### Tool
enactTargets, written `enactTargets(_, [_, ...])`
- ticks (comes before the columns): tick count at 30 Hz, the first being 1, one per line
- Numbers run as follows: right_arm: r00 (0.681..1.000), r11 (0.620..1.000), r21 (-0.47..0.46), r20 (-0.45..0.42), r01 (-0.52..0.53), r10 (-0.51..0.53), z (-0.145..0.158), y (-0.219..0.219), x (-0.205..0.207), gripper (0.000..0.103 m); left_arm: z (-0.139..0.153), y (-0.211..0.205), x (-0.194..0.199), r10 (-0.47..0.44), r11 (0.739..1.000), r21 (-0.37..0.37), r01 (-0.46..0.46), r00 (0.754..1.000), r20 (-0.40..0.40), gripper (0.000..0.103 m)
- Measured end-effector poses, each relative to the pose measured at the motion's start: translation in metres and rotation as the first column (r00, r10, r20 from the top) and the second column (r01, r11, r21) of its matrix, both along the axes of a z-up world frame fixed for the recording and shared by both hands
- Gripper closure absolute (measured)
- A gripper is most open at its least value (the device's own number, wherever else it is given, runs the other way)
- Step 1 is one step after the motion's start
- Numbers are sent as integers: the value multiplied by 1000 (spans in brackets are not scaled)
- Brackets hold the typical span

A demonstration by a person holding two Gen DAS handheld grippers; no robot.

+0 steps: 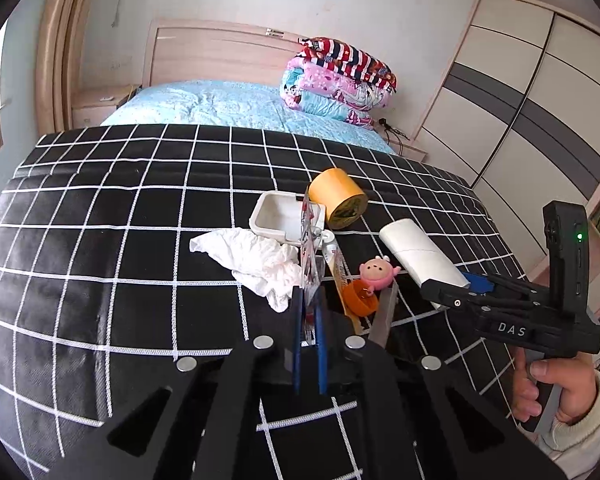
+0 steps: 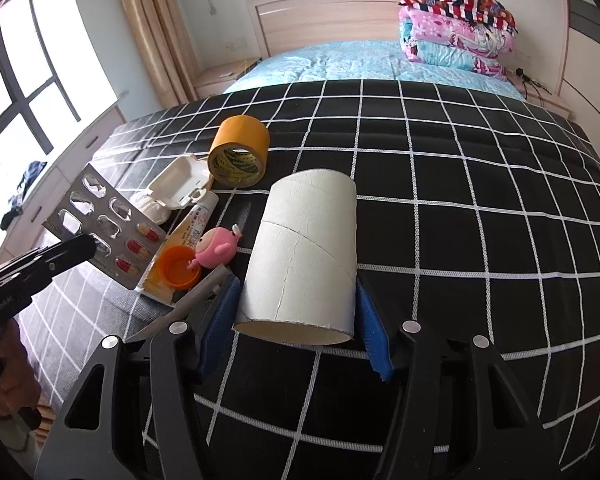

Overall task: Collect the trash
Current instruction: 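Lift the blister pack and paper tube with both tools and carry them over the black bin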

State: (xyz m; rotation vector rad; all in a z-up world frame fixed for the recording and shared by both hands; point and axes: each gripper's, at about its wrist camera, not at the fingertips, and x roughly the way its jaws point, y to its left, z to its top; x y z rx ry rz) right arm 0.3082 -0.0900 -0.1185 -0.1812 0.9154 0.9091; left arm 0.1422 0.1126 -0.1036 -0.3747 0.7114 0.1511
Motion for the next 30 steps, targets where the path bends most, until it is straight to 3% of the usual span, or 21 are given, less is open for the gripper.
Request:
enactTargets(15, [999, 999, 51, 50, -2, 0, 23, -40, -44, 48, 32, -36, -52, -30, 998, 49, 27, 998, 61, 98])
enactTargets(19, [998, 998, 68, 58, -12, 8, 30, -53, -57, 63, 38, -49, -66, -50, 997, 54, 47, 996, 71, 98])
enactTargets(30, [997, 995, 93, 67, -32, 26, 33, -69, -76, 73, 43, -71, -88, -74, 996, 62, 69, 994, 79, 98])
